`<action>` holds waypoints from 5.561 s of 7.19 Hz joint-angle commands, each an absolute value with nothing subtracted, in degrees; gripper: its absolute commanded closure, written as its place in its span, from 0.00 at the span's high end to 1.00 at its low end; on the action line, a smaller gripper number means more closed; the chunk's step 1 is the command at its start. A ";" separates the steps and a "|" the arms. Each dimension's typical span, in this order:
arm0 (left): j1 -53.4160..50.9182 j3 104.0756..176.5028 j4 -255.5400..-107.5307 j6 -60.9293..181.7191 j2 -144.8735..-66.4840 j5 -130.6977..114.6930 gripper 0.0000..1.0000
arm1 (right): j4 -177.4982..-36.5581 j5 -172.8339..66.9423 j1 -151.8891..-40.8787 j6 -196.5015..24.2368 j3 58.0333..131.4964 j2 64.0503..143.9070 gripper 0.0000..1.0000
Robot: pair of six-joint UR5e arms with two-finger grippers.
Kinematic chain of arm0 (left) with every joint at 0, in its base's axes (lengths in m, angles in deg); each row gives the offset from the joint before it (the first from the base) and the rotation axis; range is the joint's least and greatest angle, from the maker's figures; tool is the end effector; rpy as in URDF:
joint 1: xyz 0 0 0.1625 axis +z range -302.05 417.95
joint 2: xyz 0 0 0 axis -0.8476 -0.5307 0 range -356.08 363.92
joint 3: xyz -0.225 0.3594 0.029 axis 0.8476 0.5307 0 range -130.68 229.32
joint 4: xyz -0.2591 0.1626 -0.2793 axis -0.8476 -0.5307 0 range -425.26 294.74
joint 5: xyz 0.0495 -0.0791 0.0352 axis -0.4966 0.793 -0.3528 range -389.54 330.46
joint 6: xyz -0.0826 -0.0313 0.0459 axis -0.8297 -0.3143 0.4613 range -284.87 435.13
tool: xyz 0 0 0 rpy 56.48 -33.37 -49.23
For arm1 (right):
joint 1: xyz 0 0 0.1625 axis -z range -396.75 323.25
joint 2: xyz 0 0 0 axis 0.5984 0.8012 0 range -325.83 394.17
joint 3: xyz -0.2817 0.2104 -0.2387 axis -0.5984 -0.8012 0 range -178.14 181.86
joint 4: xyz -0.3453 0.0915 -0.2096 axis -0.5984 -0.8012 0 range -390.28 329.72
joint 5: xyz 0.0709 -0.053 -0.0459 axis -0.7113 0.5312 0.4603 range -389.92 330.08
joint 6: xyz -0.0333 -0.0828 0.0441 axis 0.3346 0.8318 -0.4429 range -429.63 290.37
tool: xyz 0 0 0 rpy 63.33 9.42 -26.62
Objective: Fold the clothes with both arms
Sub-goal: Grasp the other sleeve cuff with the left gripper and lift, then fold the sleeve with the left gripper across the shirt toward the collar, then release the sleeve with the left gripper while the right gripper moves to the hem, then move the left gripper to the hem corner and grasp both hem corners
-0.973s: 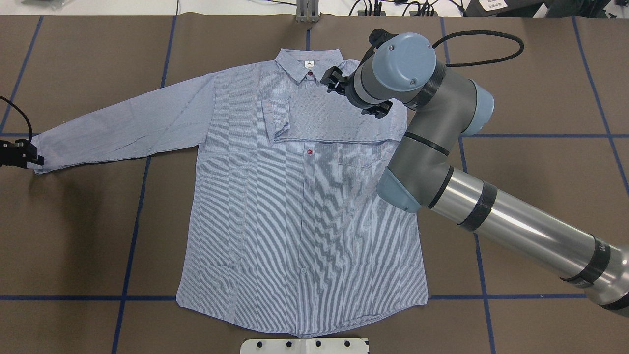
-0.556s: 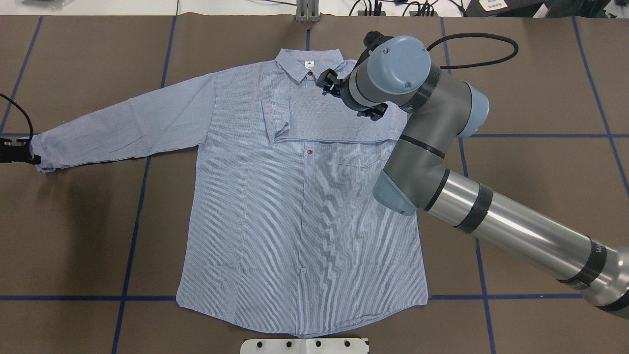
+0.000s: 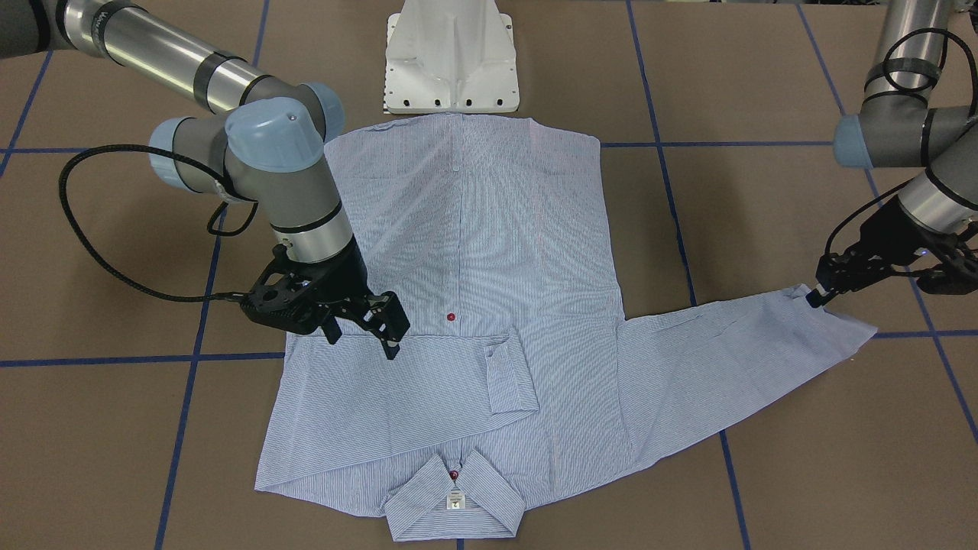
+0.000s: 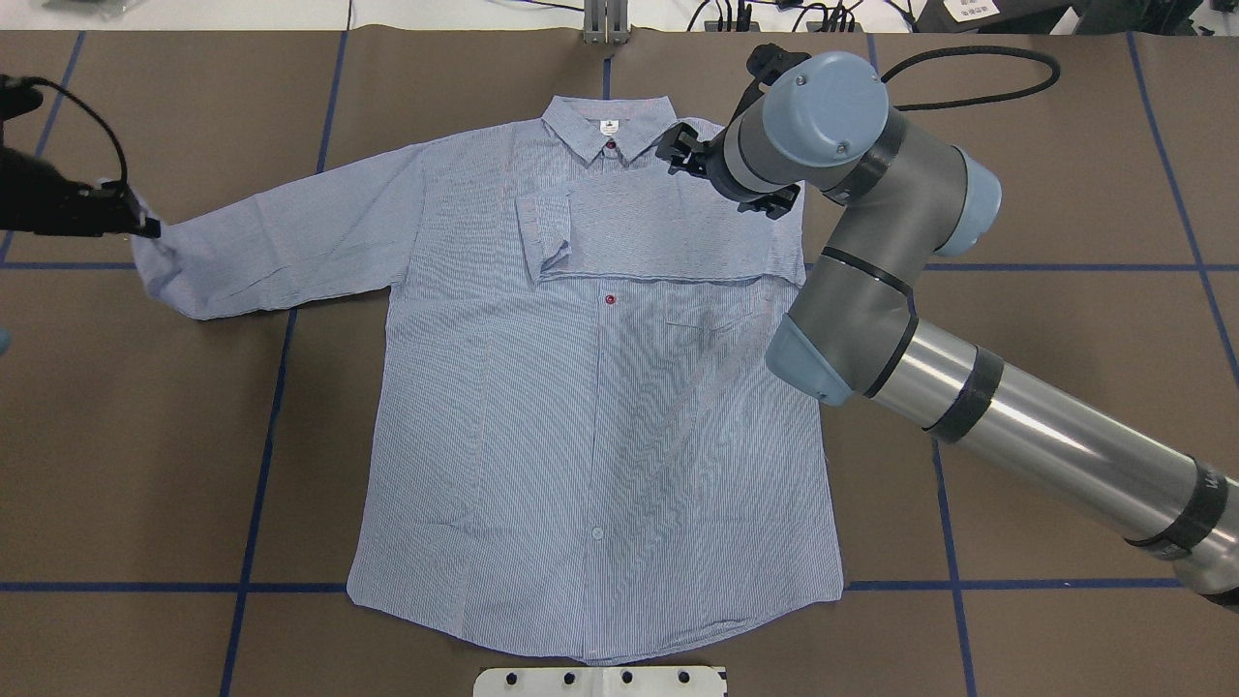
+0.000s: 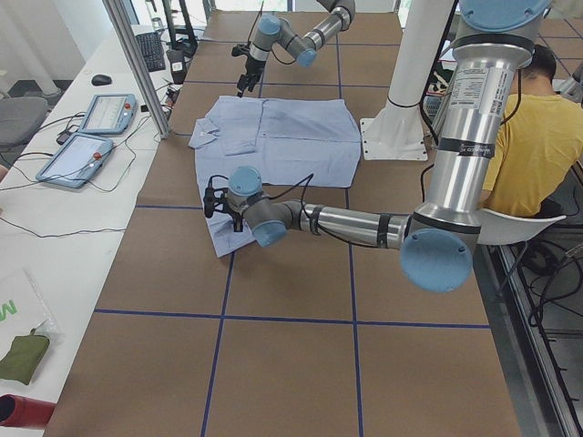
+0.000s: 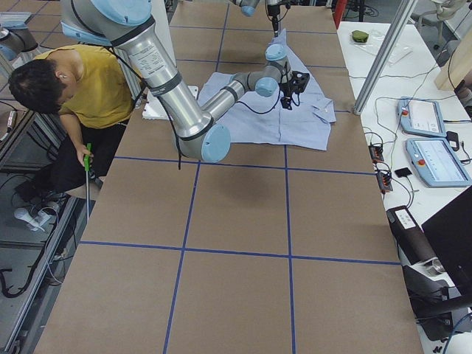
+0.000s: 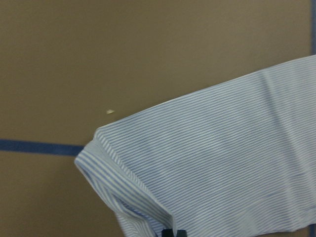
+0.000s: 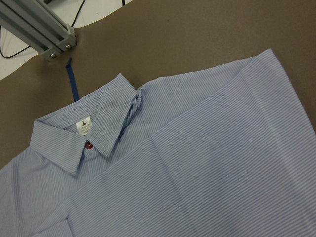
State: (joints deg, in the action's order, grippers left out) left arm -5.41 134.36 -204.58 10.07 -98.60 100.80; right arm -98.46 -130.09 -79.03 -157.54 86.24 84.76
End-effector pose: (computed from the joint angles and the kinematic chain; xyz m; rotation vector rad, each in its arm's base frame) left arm 0.2070 -0.5662 0.4839 0.1990 1.1270 -0.2468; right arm -0.4644 -0.5787 0.2458 0.2175 -0.9716 0.5575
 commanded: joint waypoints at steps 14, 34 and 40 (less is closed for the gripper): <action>25.77 118.77 -196.65 -26.04 -143.72 71.28 0.92 | -96.83 -143.83 -95.38 -134.14 91.77 103.34 1.00; 19.45 147.32 -196.39 -10.74 -113.51 74.61 0.87 | -109.47 -101.64 -35.96 -196.98 122.71 121.71 0.78; 19.63 147.41 -196.39 -10.92 -113.59 74.61 0.87 | -109.56 -101.64 -36.05 -200.76 123.14 122.24 0.00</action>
State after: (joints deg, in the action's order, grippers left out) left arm 19.57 147.38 -196.39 -10.86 -113.56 74.61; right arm -109.55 -101.64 -36.02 -199.95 122.87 122.25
